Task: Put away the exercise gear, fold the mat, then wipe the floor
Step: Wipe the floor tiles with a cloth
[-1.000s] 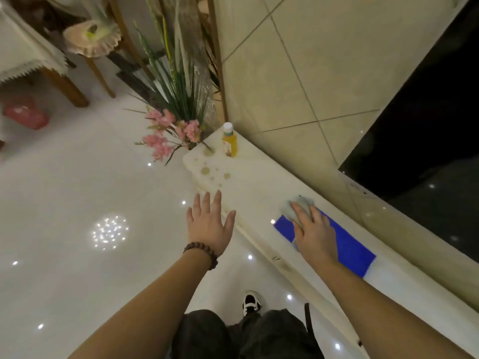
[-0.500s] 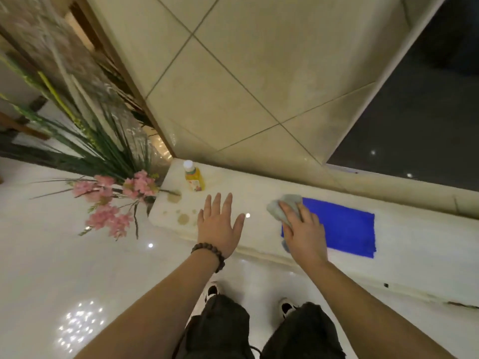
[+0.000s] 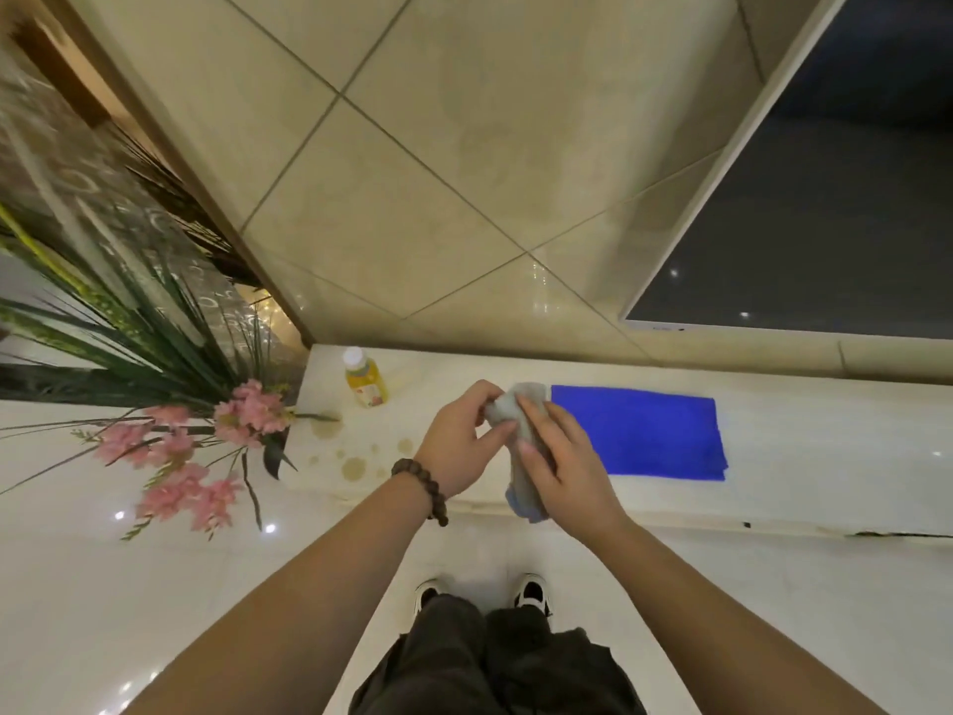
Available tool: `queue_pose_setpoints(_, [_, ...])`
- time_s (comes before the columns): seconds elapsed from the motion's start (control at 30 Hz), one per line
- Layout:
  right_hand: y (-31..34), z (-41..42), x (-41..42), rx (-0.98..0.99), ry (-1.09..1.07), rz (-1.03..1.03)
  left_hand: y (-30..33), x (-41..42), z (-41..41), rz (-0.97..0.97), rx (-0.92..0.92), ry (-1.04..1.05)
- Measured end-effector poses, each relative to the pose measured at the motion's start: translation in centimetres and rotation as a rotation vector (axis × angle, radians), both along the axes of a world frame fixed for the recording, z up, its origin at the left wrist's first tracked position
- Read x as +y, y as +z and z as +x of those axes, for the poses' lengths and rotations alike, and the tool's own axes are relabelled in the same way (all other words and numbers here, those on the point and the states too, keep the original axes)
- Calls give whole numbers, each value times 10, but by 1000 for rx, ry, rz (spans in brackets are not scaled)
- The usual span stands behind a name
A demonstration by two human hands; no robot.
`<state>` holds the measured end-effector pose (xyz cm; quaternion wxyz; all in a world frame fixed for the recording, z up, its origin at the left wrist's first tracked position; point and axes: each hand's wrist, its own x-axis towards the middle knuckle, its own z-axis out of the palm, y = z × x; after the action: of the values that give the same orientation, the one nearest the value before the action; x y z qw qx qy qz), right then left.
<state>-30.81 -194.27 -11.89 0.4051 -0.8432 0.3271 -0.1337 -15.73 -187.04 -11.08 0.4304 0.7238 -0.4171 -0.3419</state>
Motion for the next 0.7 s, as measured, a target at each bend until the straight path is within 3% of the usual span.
queue_pose_setpoints(0.07, [10, -2, -12, -55, 7, 94, 8, -2, 0, -37, -2, -29])
queue_pose_setpoints(0.17, [20, 0, -34, -22, 59, 75, 16, -4, -3, -54, -29, -84])
queue_pose_setpoints(0.3, [22, 4, -52, -39, -5, -144, 20, -5, -4, -82, -115, -78])
queue_pose_setpoints(0.47, [21, 5, -61, -107, -50, -486, 23, -5, -2, -73, -360, -107])
queue_pose_setpoints(0.53, [24, 4, -65, -126, 6, -497, 24, -5, 2, -29, -492, -72])
queue_pose_setpoints(0.63, [26, 5, -72, -82, 113, -497, 17, -8, 14, -41, -857, -54])
queue_pose_setpoints(0.7, [26, 6, -77, -39, 141, -500, 12, -12, 28, -36, -975, -114])
